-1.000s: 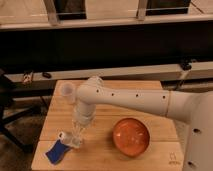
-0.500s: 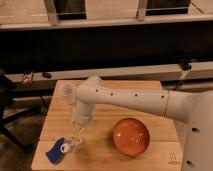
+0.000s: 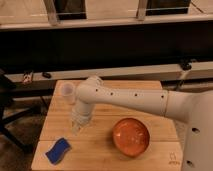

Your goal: Knock the bottle over

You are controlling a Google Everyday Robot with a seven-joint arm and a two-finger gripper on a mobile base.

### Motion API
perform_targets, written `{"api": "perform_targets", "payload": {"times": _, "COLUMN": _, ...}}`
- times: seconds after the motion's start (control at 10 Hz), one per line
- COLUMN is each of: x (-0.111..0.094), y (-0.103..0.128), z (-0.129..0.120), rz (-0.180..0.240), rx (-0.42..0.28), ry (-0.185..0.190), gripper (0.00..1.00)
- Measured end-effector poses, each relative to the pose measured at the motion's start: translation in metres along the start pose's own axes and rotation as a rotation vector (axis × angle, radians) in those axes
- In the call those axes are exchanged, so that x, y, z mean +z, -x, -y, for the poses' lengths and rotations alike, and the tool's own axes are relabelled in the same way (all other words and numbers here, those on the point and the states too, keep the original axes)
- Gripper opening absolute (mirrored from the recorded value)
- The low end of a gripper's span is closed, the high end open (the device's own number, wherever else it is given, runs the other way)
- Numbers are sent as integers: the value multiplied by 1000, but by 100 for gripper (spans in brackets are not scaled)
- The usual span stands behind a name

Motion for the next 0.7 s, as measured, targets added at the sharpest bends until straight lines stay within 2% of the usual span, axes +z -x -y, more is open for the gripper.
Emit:
{"api": "perform_targets", "payload": {"times": 0.3, "x": -5, "y": -10, "z": 4, "rz": 2, "rx": 9, "ry": -15, "gripper": 0}}
{"api": "perform_targets", "payload": {"times": 0.7, "x": -7, "y": -6, "z": 0, "rz": 9, "rx": 15, "ry": -19, "gripper": 0}}
